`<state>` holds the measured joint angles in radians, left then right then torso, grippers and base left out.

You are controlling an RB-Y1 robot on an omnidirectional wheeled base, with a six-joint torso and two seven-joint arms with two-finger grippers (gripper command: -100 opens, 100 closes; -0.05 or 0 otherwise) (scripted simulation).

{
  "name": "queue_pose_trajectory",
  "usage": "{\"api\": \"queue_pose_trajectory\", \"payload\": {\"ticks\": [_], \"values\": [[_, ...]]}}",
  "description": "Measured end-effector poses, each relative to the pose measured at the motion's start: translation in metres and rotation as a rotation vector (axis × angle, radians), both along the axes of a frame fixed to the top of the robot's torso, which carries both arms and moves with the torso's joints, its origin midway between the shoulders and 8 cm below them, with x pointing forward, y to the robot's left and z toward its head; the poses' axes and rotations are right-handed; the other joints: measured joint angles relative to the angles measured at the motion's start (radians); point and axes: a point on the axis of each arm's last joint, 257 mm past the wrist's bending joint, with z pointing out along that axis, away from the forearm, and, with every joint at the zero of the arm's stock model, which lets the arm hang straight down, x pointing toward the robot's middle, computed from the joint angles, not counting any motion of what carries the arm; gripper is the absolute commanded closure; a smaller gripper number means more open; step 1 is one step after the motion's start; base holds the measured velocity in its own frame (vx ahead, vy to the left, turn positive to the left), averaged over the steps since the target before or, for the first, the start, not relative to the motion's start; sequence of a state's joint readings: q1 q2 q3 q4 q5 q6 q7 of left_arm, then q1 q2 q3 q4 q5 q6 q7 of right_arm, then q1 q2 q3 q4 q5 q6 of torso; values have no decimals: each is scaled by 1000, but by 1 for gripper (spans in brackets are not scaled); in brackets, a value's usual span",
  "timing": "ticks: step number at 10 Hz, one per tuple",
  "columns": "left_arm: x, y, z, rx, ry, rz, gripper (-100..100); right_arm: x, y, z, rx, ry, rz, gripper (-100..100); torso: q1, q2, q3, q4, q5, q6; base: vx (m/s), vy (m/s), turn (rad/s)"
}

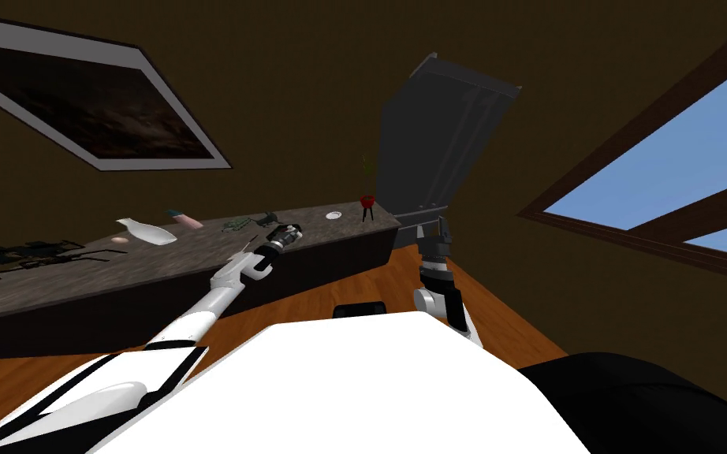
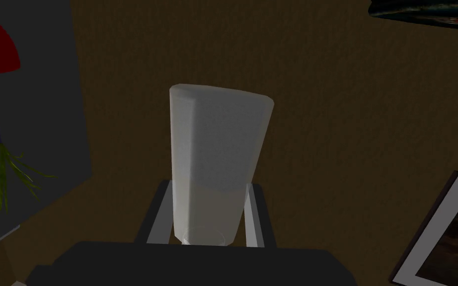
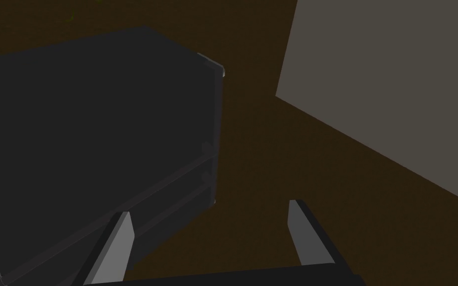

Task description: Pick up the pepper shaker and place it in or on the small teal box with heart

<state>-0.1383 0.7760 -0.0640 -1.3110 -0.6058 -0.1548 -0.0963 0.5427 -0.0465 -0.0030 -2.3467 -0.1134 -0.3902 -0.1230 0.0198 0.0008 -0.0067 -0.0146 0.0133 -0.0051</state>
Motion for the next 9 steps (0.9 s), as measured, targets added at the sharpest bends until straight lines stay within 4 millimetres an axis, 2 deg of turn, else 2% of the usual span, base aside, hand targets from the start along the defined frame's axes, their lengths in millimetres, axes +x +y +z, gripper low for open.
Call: {"api": "queue_pose_trajectory", "payload": {"ticks": [5, 9], "values": [[-6, 34, -1, 3, 19, 51, 100, 0, 0, 0, 0, 0, 0, 0, 0, -6, -4, -2, 2, 1, 66, 229, -160], [-14, 55, -1, 5, 35, 83, 100, 0, 0, 0, 0, 0, 0, 0, 0, -7, -4, -2, 1, 1, 64, 234, -142]]}}
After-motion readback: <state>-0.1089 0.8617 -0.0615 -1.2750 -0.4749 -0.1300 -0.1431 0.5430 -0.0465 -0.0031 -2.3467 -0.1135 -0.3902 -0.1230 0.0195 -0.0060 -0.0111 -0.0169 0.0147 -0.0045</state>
